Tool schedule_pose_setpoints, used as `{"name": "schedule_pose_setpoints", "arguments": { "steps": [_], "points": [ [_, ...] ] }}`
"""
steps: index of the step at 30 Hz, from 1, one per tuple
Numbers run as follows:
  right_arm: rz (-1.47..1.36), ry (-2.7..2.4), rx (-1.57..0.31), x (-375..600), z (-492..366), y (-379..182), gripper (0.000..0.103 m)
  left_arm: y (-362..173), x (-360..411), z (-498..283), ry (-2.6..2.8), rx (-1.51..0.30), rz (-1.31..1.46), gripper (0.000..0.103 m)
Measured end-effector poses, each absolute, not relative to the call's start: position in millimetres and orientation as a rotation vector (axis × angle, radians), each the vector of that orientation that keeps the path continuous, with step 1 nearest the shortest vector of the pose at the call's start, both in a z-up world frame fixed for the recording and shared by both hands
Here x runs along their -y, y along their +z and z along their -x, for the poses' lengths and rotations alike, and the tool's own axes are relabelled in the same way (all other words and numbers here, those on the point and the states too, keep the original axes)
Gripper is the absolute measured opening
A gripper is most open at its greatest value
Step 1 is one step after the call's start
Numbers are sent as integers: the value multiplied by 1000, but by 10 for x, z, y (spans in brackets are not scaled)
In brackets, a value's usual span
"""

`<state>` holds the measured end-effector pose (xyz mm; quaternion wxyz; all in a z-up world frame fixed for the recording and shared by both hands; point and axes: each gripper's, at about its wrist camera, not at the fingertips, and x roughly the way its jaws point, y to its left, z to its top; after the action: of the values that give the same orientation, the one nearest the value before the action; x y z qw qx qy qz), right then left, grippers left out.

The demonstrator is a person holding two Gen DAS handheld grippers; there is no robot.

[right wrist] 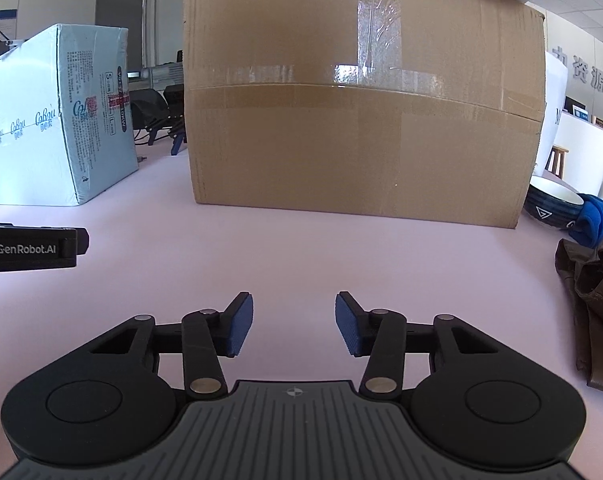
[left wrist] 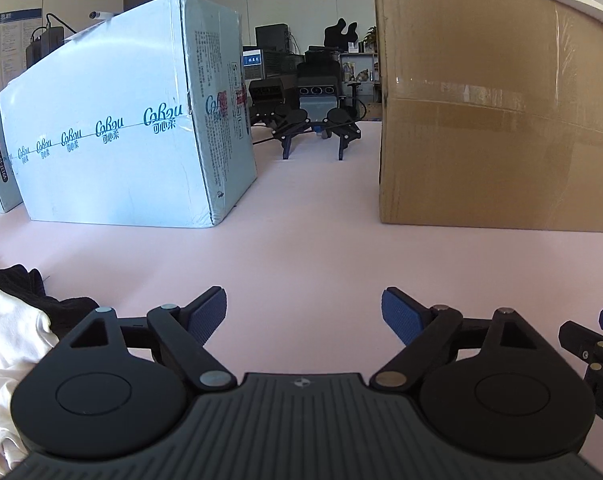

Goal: Fold clothes
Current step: 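Move both grippers to the white garment and close on its fabric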

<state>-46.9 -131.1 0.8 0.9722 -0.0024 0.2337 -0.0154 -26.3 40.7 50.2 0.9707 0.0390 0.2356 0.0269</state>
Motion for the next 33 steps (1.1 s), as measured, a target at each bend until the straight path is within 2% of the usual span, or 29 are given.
{"name": "schedule_pose_setpoints", "arguments": {
  "steps": [5, 7, 11, 15, 21, 24, 25, 29, 33],
  "points": [
    [85, 72, -348, 1010, 554, 213, 29, 747, -686, 270, 134, -408, -138, 81],
    [89, 145, -315, 813, 556, 322, 29, 909, -957, 249, 161, -418, -180, 81],
    [111, 266, -270, 374, 530, 473, 29, 1037, -1664, 306, 311, -398, -99, 81],
    [103, 424, -268, -184, 460, 530, 30, 905, -2540, 384, 425, -515, 23, 81],
    [55, 606, -379, -960, 251, 480, 31, 523, -3353, 738, 468, -565, 179, 85],
    [40, 686, -429, -1255, 161, 392, 44, 526, -3429, 922, 419, -539, 240, 86],
    [37, 702, -436, -1332, 146, 360, 50, 522, -3404, 924, 425, -536, 217, 86],
    [9, 785, -481, -1480, 116, 247, 62, 506, -3260, 943, 453, -523, 106, 89],
    [3, 824, -503, -1526, 72, 205, 65, 468, -3112, 965, 518, -502, -13, 94]
  ]
}}
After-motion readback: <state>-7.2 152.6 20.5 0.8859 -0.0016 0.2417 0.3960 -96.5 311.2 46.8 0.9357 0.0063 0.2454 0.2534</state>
